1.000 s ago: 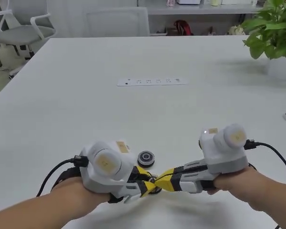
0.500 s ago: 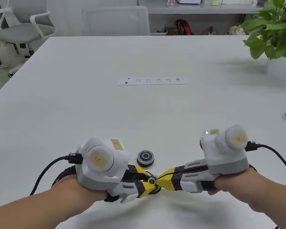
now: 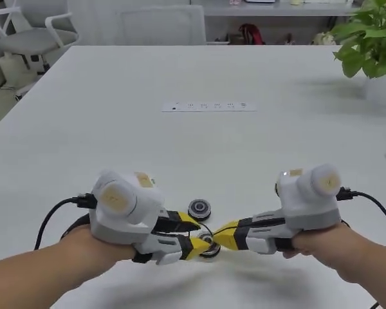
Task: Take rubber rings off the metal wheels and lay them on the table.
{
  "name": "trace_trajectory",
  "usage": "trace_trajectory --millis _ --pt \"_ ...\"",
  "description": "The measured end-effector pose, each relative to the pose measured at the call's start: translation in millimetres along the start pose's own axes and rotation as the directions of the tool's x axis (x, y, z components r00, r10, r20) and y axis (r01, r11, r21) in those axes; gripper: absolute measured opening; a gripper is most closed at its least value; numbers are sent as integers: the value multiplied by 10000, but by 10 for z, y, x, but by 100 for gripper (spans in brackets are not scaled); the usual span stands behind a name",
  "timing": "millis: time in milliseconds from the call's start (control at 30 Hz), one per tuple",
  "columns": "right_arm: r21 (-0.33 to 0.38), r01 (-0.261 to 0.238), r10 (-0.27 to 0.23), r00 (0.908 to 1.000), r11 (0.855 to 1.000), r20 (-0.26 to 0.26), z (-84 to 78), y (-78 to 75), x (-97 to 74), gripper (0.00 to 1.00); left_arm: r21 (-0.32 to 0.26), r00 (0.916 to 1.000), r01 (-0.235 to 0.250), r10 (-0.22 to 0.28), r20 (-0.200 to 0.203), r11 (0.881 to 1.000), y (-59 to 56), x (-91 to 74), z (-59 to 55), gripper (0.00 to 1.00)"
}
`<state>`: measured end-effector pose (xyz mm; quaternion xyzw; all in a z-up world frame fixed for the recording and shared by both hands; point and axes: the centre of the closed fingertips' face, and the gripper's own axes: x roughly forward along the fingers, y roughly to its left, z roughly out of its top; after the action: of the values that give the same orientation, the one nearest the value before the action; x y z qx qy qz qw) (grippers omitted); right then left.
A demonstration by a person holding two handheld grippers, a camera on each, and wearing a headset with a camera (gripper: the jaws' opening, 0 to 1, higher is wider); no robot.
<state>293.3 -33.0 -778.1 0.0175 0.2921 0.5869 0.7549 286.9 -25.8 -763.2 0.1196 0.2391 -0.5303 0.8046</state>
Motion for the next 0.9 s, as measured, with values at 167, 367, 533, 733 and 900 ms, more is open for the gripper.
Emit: trace_trajectory --millis 167,367,533,733,900 --pt "-38 -82 82 10000 10000 7 9 27 -1 0 -66 9989 47 -44 466 10000 19 -136 82 28" --pt "-73 -156 157 9999 9999 57 47 43 -4 0 104 9979 91 -97 643 9999 31 -295 102 35" --pt "-20 -220 220 9997 9998 135 94 60 -4 0 358 9971 193 -218 726 9992 52 -435 66 46" --pt "-23 -320 320 9994 9995 129 133 74 25 0 323 9955 50 -80 945 9995 97 -608 57 55" --pt "13 -462 461 9988 9989 155 190 105 81 0 293 9949 -53 24 1005 9996 93 -693 26 63"
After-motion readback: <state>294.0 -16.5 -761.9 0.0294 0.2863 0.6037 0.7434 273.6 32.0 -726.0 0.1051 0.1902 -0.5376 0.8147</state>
